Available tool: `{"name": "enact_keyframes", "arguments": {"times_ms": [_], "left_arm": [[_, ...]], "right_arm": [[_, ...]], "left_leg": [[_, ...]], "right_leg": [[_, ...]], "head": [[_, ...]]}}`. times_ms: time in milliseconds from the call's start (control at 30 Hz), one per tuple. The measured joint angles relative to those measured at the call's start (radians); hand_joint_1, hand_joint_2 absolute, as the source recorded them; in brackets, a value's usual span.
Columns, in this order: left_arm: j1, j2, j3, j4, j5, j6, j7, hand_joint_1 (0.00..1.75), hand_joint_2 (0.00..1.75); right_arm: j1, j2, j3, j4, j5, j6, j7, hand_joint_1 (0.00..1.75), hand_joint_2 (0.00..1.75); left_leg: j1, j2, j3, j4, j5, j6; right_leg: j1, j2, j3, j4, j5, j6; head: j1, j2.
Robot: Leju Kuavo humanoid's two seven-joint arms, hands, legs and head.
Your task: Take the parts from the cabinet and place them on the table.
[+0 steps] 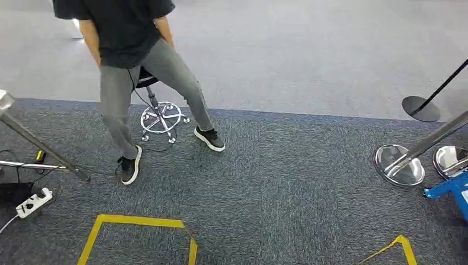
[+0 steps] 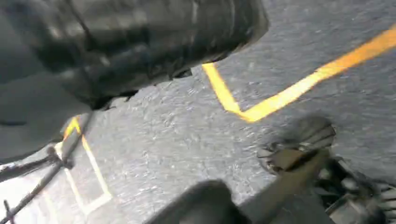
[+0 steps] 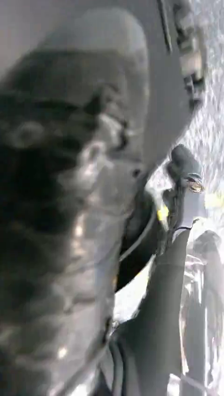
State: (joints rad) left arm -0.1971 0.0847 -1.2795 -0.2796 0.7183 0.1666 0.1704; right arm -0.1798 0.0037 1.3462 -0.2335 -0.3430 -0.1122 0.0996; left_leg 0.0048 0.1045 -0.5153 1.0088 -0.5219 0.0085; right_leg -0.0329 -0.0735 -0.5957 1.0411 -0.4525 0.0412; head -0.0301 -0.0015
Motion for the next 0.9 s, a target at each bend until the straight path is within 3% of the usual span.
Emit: {"name": "enact_keyframes", "arguments": {"times_ms": [100,133,167,200,267,300,333,400,433,467,500,600,633,667,700,767,800,833,900], "left_arm": [[-0.018,-0.003,0.026,0.000,0.031,0.017,0.071,0.00,0.00],[-0.020,-0.003,0.037,0.000,0.040,0.020,0.079,0.00,0.00],[-0.020,-0.003,0.047,0.000,0.043,0.023,0.084,0.00,0.00],[-0.018,-0.002,0.053,0.000,0.047,0.023,0.084,0.00,0.00],[-0.014,-0.002,0.060,0.000,0.052,0.024,0.083,0.00,0.00],[-0.013,-0.002,0.062,0.000,0.056,0.024,0.078,0.00,0.00],[-0.013,-0.002,0.066,0.000,0.058,0.023,0.074,0.00,0.00],[-0.016,-0.003,0.076,0.000,0.061,0.021,0.067,0.00,0.00],[-0.018,-0.003,0.082,0.000,0.066,0.018,0.065,0.00,0.00],[-0.017,-0.003,0.087,0.000,0.065,0.018,0.066,0.00,0.00],[-0.016,-0.003,0.088,0.000,0.063,0.021,0.072,0.00,0.00],[-0.028,-0.009,0.088,0.000,0.056,0.036,0.102,0.00,0.00],[-0.035,-0.015,0.088,-0.001,0.056,0.041,0.106,0.00,0.00],[-0.042,-0.016,0.088,-0.001,0.055,0.041,0.108,0.00,0.00],[-0.044,-0.016,0.088,0.000,0.055,0.042,0.109,0.00,0.00],[-0.042,-0.016,0.088,0.000,0.055,0.043,0.112,0.00,0.00],[-0.042,-0.016,0.088,0.000,0.056,0.044,0.114,0.00,0.00],[-0.046,-0.018,0.088,0.000,0.061,0.052,0.114,0.00,0.00],[-0.058,-0.025,0.088,0.000,0.080,0.060,0.115,0.00,0.00]], "right_arm": [[-0.017,0.015,0.024,0.000,0.025,0.028,0.001,0.00,0.00],[-0.021,0.019,0.030,-0.001,0.034,0.035,0.002,0.00,0.00],[-0.026,0.026,0.035,-0.001,0.042,0.041,0.005,0.00,0.00],[-0.031,0.032,0.038,-0.001,0.049,0.043,0.006,0.00,0.00],[-0.041,0.049,0.048,-0.001,0.060,0.050,0.006,0.00,0.00],[-0.042,0.055,0.052,-0.001,0.062,0.052,0.006,0.00,0.00],[-0.043,0.060,0.054,-0.001,0.066,0.057,0.006,0.00,0.00],[-0.044,0.067,0.061,-0.001,0.069,0.059,0.007,0.00,0.00],[-0.046,0.071,0.066,-0.001,0.069,0.058,0.009,0.00,0.00],[-0.047,0.076,0.072,-0.001,0.068,0.058,0.011,0.00,0.00],[-0.049,0.077,0.075,-0.001,0.065,0.058,0.014,0.00,0.00],[-0.048,0.080,0.077,-0.001,0.052,0.062,0.015,0.00,0.00],[-0.048,0.079,0.077,0.000,0.050,0.065,0.016,0.00,0.00],[-0.048,0.079,0.077,0.000,0.050,0.066,0.018,0.00,0.00],[-0.051,0.078,0.077,0.001,0.050,0.066,0.017,0.00,0.00],[-0.058,0.078,0.078,0.001,0.048,0.067,0.017,0.00,0.00],[-0.059,0.078,0.077,0.001,0.046,0.067,0.017,0.00,0.00],[-0.059,0.077,0.078,0.001,0.042,0.070,0.020,0.00,0.00],[-0.059,0.075,0.078,0.001,0.040,0.084,0.031,0.00,0.00]], "left_leg": [[0.009,0.036,0.008,-0.003,-0.001,-0.015],[0.017,0.015,0.004,0.002,-0.015,-0.023],[0.019,-0.041,-0.005,0.036,-0.043,-0.022],[0.019,-0.072,-0.035,0.104,-0.083,-0.020],[0.016,-0.093,-0.117,0.270,-0.150,-0.018],[0.016,-0.095,-0.141,0.311,-0.153,-0.015],[0.014,-0.097,-0.145,0.308,-0.131,-0.010],[0.010,-0.105,-0.102,0.190,-0.044,0.003],[0.009,-0.131,-0.064,0.103,0.005,0.010],[0.010,-0.197,-0.044,0.045,0.014,0.017],[0.010,-0.204,-0.035,0.020,0.011,0.016],[0.000,-0.174,-0.033,0.024,0.015,0.020],[0.013,-0.158,-0.029,0.003,0.028,0.031],[0.008,-0.142,-0.025,-0.004,0.033,0.035],[0.006,-0.128,-0.026,-0.005,0.036,0.039],[0.001,-0.091,-0.028,-0.004,0.035,0.041],[0.000,-0.073,-0.028,-0.004,0.034,0.042],[0.000,-0.055,-0.029,-0.003,0.034,0.043],[0.001,-0.029,-0.029,-0.001,0.032,0.041]], "right_leg": [[0.012,0.034,-0.010,0.003,0.002,-0.024],[0.007,0.048,-0.008,-0.002,0.007,-0.033],[0.008,0.059,-0.010,-0.002,0.008,-0.039],[0.010,0.073,-0.012,-0.002,0.011,-0.045],[0.017,0.105,-0.016,-0.002,0.014,-0.051],[0.021,0.120,-0.017,-0.002,0.015,-0.053],[0.024,0.135,-0.016,-0.001,0.015,-0.054],[0.026,0.164,-0.015,0.000,0.016,-0.053],[0.026,0.178,-0.014,0.001,0.017,-0.052],[0.024,0.189,-0.018,0.001,0.019,-0.049],[0.027,0.204,-0.023,0.006,0.021,-0.045],[0.015,0.238,-0.033,-0.004,0.036,-0.022],[0.020,0.229,-0.037,0.001,0.034,-0.018],[0.027,0.156,-0.046,0.021,0.016,-0.019],[0.029,0.115,-0.069,0.072,-0.023,-0.017],[0.027,0.093,-0.129,0.217,-0.097,-0.012],[0.025,0.091,-0.145,0.265,-0.111,-0.008],[0.023,0.088,-0.141,0.274,-0.104,-0.004],[0.017,0.072,-0.070,0.162,-0.038,0.000]], "head": [[0.000,0.000],[-0.001,0.000],[-0.002,0.000],[-0.003,0.000],[-0.007,0.000],[-0.007,0.000],[-0.007,0.000],[-0.006,0.000],[-0.006,0.000],[-0.006,0.000],[-0.005,0.000],[-0.007,0.000],[-0.005,0.000],[-0.003,0.000],[0.003,0.000],[0.005,0.000],[0.005,0.000],[0.006,0.000],[0.006,0.000]]}}
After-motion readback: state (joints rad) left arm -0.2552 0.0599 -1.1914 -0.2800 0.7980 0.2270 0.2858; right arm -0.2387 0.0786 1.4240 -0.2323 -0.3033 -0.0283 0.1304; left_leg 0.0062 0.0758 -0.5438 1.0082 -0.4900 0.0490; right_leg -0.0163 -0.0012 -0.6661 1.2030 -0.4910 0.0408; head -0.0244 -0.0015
